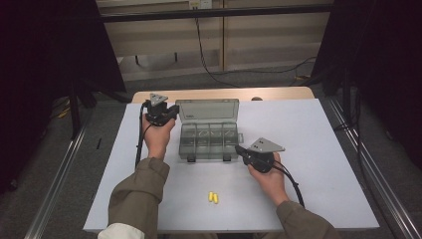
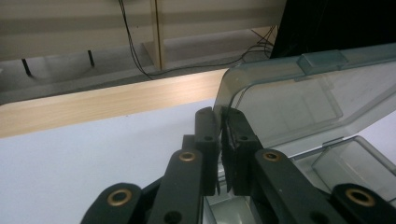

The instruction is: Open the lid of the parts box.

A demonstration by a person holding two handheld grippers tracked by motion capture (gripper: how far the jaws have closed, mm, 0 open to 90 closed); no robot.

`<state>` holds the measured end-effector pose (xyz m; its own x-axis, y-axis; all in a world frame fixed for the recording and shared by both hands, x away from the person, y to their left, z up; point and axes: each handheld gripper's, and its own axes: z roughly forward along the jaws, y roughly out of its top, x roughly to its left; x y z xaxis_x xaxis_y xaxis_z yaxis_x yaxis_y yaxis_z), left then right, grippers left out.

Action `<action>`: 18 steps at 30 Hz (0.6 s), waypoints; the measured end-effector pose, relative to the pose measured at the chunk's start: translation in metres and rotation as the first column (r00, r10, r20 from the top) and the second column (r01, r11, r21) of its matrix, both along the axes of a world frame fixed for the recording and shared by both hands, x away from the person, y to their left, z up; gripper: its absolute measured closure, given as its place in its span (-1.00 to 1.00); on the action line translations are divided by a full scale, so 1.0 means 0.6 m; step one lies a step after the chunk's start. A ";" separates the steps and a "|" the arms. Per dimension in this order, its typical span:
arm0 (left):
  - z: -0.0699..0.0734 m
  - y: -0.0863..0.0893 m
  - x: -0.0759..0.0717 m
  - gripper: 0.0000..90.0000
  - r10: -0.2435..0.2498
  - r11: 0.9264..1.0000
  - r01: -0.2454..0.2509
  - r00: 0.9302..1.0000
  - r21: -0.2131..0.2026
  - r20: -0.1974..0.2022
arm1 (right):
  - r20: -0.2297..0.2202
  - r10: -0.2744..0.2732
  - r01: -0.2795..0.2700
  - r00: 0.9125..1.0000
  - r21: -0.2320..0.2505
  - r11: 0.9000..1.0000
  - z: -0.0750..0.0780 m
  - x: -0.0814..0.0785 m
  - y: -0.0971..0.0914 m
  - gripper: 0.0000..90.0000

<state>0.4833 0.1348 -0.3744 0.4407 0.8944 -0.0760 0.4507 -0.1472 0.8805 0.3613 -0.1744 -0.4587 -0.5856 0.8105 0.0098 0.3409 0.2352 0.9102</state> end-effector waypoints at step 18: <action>-0.010 -0.011 0.017 0.90 0.020 0.999 -0.020 1.000 0.043 0.010 | 0.000 0.002 -0.002 1.000 0.007 1.000 -0.001 0.000 -0.001 1.00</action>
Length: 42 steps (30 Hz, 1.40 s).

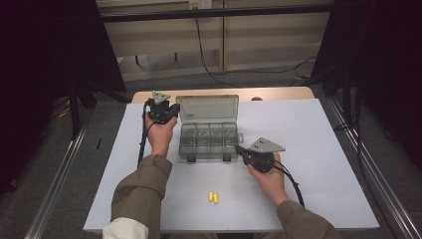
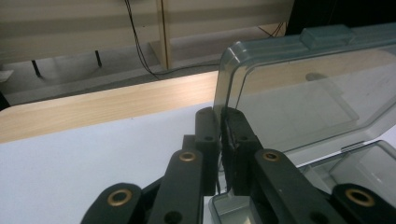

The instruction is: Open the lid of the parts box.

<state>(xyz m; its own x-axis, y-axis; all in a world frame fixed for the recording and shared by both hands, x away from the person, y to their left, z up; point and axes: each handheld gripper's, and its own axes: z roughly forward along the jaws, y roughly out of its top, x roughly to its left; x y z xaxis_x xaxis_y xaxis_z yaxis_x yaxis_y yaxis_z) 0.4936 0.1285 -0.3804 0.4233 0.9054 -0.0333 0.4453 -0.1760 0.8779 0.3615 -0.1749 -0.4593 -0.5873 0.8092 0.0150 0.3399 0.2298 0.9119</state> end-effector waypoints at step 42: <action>-0.038 -0.007 0.025 0.91 0.025 1.000 -0.025 0.998 0.006 -0.049 | 0.002 -0.002 0.002 1.000 0.004 1.000 -0.001 0.000 0.000 1.00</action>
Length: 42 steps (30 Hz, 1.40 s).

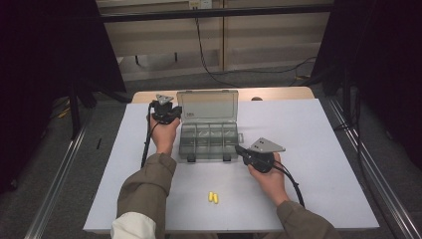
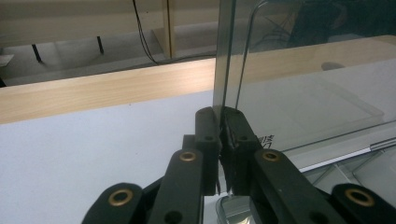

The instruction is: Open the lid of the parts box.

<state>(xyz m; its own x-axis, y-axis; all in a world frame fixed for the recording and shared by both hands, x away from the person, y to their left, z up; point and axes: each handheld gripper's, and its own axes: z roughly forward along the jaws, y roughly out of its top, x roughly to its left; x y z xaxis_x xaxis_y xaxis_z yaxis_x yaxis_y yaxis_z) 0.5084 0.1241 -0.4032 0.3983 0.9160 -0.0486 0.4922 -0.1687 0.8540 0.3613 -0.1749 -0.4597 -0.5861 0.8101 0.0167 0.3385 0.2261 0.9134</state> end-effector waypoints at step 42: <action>-0.036 -0.008 0.012 0.88 0.023 1.000 -0.023 0.999 0.010 -0.025 | 0.002 -0.003 0.003 1.000 -0.002 1.000 0.000 -0.001 0.001 1.00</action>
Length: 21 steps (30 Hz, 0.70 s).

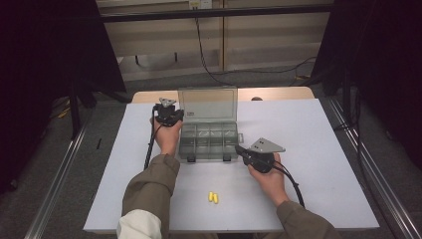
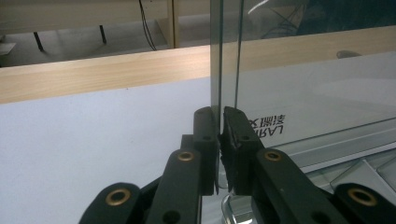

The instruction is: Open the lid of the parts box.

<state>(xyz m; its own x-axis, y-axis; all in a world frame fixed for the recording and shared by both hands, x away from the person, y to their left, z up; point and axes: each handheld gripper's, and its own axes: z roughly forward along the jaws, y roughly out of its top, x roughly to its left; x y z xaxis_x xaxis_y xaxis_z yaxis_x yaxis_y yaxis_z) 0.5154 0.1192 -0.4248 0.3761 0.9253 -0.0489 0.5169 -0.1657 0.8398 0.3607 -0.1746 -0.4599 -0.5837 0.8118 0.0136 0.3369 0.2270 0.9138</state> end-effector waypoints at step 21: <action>-0.023 -0.001 0.002 0.88 0.008 1.000 -0.008 0.999 -0.001 -0.037 | 0.004 -0.001 0.001 1.000 -0.003 1.000 0.000 0.000 0.000 1.00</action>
